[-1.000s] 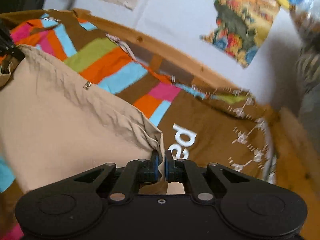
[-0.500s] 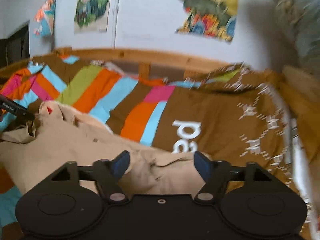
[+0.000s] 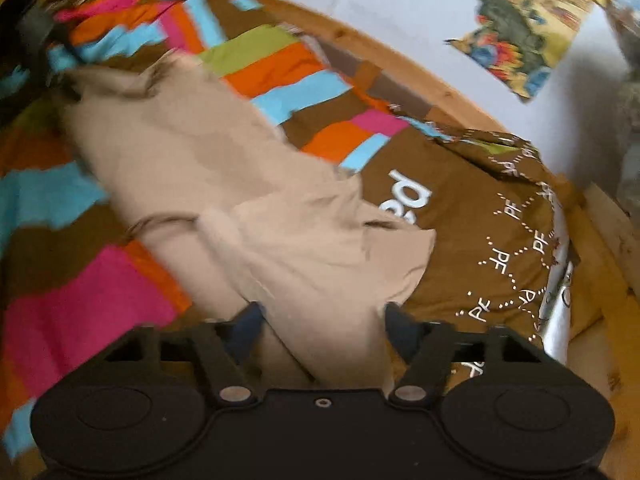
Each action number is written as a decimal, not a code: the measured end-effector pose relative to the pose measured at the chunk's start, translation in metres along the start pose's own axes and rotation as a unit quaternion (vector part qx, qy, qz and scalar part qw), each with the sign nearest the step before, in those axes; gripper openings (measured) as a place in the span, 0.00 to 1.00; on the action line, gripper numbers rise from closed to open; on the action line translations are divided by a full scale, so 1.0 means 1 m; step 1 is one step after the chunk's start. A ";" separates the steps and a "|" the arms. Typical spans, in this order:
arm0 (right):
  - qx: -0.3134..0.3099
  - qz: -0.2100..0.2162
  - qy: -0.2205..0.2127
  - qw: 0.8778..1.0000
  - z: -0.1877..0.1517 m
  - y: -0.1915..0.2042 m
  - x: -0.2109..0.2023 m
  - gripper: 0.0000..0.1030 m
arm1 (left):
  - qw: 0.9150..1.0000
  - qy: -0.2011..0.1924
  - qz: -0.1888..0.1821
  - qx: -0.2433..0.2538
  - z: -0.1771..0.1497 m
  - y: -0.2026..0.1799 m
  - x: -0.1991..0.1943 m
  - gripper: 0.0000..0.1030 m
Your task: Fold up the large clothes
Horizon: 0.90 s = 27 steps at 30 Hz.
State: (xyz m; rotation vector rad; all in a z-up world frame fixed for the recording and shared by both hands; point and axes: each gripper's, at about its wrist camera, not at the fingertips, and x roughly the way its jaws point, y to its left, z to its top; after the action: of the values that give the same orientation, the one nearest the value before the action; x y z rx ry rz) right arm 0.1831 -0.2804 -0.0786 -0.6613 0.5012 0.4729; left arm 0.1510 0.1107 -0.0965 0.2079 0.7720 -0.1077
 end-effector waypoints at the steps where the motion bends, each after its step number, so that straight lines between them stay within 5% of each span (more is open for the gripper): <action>1: 0.020 -0.001 -0.011 1.000 0.002 -0.005 0.003 0.39 | 1.000 -0.005 0.015 0.000 0.000 0.000 0.003 0.80; 2: 0.040 -0.006 -0.024 0.999 0.005 -0.010 0.005 0.32 | 1.000 -0.010 0.021 -0.010 0.000 0.003 0.005 0.76; 6: 0.151 -0.042 -0.066 0.986 0.017 -0.043 0.011 0.13 | 0.994 -0.015 -0.018 -0.107 -0.005 0.035 0.013 0.14; 11: 0.306 -0.090 -0.019 0.948 0.004 -0.089 0.051 0.08 | 0.974 -0.006 -0.028 -0.226 -0.008 0.073 0.023 0.13; 14: 0.328 -0.118 0.054 0.936 -0.021 -0.096 0.086 0.10 | 0.968 0.014 -0.040 -0.248 -0.010 0.082 0.038 0.17; 18: 0.319 -0.128 0.035 0.938 -0.035 -0.087 0.085 0.13 | 0.962 0.032 -0.015 -0.270 -0.015 0.092 0.045 0.57; 21: 0.299 -0.147 0.017 0.943 -0.028 -0.078 0.067 0.41 | 0.954 0.013 -0.024 -0.300 -0.017 0.100 0.032 0.62; 23: 0.275 -0.160 -0.007 0.948 -0.024 -0.071 0.049 0.64 | 0.957 -0.019 -0.007 -0.288 -0.015 0.095 0.017 0.68; 25: 0.277 -0.169 -0.025 0.945 -0.026 -0.066 0.031 0.66 | 0.964 -0.058 0.017 -0.259 -0.012 0.085 0.004 0.81; 27: 0.308 -0.156 -0.026 0.938 -0.035 -0.065 0.021 0.68 | 0.971 -0.086 0.016 -0.222 -0.009 0.074 -0.003 0.83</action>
State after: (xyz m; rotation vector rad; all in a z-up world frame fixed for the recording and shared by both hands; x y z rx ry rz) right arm 0.2257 -0.3440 -0.0845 -0.1142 0.4522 0.0172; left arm 0.1559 0.1847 -0.0899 -0.2133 0.6013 0.0782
